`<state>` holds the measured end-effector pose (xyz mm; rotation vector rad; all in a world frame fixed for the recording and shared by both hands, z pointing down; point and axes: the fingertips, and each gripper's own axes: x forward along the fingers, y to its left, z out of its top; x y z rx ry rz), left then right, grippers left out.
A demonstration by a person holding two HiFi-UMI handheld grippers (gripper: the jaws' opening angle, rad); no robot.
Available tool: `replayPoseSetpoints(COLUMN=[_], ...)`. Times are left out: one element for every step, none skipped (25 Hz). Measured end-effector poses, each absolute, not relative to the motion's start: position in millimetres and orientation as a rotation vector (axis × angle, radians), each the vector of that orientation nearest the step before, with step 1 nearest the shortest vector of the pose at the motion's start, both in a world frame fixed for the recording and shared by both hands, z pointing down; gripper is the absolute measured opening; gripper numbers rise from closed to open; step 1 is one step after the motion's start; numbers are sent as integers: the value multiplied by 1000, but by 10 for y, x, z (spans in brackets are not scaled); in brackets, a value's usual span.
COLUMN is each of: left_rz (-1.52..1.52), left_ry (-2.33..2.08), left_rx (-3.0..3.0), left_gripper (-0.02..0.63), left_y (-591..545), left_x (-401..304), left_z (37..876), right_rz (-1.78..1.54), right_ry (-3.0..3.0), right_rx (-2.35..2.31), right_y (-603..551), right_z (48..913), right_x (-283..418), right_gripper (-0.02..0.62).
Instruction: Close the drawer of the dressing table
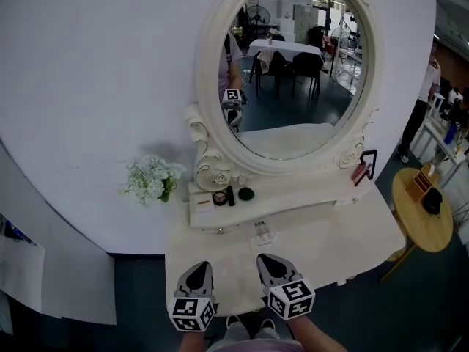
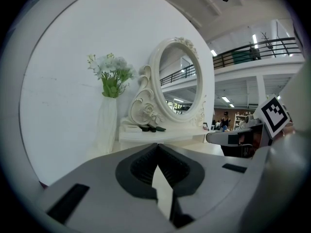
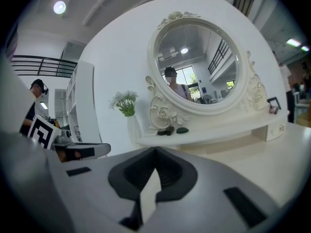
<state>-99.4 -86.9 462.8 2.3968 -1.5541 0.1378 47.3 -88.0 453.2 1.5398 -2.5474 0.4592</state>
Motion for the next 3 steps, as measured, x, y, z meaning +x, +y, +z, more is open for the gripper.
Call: replayPoseSetpoints(left_rz=[139,139,140], left_ry=[-1556,-1558,-1559], left_rx=[2395,2394,2392], left_gripper=[3,2,2], left_y=[-864,-859,-853], left_x=[-996,-996,-996], left_z=[4630,4632,4633], right_rz=[460,460,461], right_ry=[-2549,-2550,-2551], right_rx=[1538,1536,1534], right_y=[-877,-872,-867], right_z=[4533,4533,4534], right_x=[469,466,463], right_gripper=[3,3,3])
